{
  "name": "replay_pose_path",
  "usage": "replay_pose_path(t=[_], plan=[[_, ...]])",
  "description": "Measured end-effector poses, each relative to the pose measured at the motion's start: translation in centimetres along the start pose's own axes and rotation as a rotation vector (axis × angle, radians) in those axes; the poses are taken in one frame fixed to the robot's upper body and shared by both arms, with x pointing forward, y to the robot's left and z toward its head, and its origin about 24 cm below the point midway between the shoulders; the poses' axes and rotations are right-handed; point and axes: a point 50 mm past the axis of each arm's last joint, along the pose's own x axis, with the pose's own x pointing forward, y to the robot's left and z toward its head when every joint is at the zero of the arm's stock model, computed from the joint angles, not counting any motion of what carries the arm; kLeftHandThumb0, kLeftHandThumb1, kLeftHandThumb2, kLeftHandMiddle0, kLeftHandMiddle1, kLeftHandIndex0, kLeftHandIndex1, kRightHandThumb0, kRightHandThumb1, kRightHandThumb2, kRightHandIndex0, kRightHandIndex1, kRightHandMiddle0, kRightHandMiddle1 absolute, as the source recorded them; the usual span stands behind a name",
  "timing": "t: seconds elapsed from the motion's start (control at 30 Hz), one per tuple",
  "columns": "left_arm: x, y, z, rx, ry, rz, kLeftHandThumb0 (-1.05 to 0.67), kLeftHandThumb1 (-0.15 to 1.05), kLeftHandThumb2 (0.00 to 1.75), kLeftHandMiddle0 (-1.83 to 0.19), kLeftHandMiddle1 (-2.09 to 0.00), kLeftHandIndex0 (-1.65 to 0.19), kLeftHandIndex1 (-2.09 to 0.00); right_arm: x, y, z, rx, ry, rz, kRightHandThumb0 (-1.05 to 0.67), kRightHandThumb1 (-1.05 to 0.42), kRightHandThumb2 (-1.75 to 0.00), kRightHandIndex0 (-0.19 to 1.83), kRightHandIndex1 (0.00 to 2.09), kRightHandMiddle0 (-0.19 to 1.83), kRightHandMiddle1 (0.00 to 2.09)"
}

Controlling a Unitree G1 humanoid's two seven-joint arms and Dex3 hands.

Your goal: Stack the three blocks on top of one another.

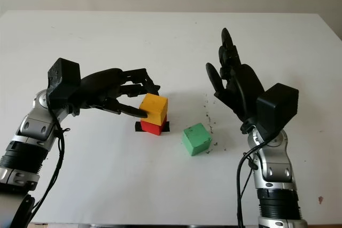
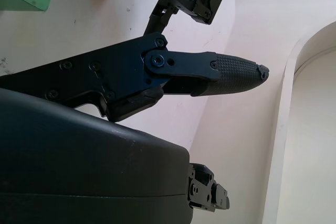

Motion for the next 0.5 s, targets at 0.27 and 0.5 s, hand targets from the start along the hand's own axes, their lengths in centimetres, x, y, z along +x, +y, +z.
replay_pose_path(t=[0.27, 0.5], plan=[[-0.02, 0.01, -0.06, -0.012, 0.009, -0.011, -0.38, 1.05, 0.14, -0.22, -0.06, -0.20, -1.63, -0.01, 0.00, -0.07, -0.005, -0.005, 0.004, -0.72, -1.05, -0.49, -0.19, 0.00, -0.19, 0.02], [-0.16, 0.16, -0.01, -0.006, 0.013, -0.013, -0.39, 1.05, 0.13, -0.21, -0.05, -0.21, -1.65, -0.01, 0.01, -0.07, -0.005, -0.005, 0.005, -0.73, -1.05, -0.49, -0.19, 0.00, -0.19, 0.03]])
